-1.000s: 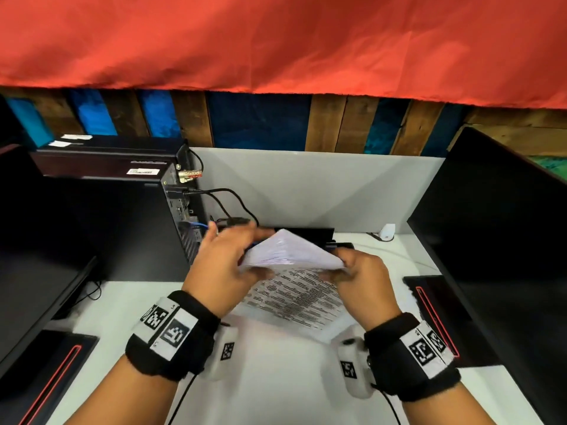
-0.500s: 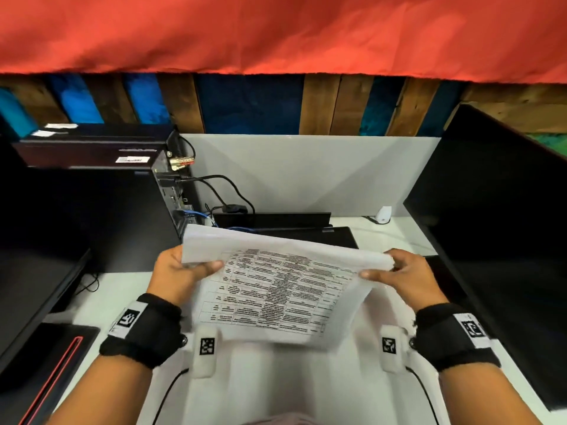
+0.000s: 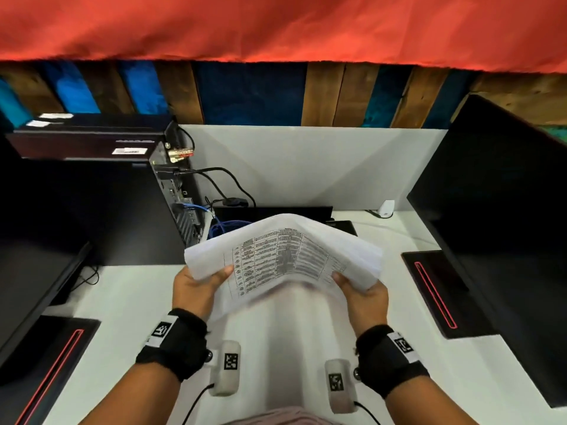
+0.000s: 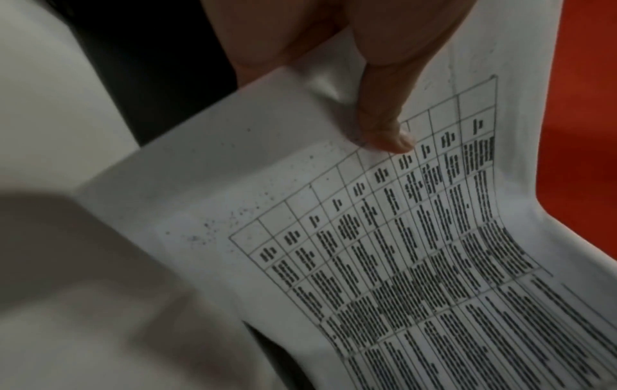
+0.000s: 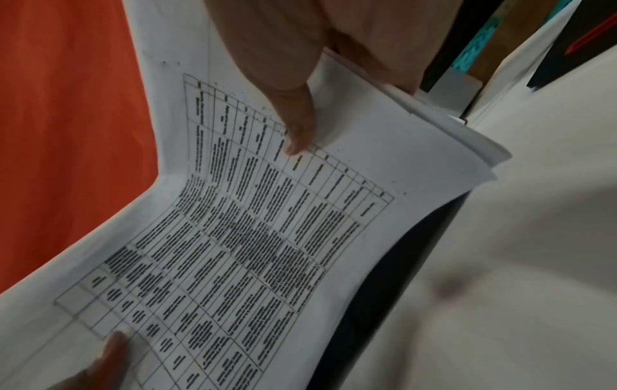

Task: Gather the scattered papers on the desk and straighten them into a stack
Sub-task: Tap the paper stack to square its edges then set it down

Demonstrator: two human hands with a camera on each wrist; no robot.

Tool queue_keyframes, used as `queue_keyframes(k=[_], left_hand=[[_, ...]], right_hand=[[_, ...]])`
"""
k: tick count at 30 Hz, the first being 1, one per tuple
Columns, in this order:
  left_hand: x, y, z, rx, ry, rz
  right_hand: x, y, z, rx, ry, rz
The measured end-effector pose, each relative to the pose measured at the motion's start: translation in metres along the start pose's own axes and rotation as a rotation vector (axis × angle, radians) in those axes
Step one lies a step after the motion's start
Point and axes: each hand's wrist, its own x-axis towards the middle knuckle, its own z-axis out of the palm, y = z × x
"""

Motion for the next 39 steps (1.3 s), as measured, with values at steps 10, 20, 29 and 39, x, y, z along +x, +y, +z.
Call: queue_keyframes(k=[10,20,29,39], left_hand=[[0.01,-0.008,-0.015,0.02,0.03,0.004],[0.007,-0.01,-0.01,-0.072,0.056,0.011],[0.015,-0.013,-0.008,-0.13,0.134,-0.06],[0.012,-0.01,-0.008,-0.19,0.083,-0.08]], right_hand=[[0.007,-0.006,-0.004,0.067,-0.068,-0.054],[-0.003,0.005,-0.011,-0.431,-0.167,-0.462],[-0.011,0.01,-0.012,-0.467,-0.118,-0.49],[-0.016,0.006,-0.011,-0.521,-0.102,-0.563]])
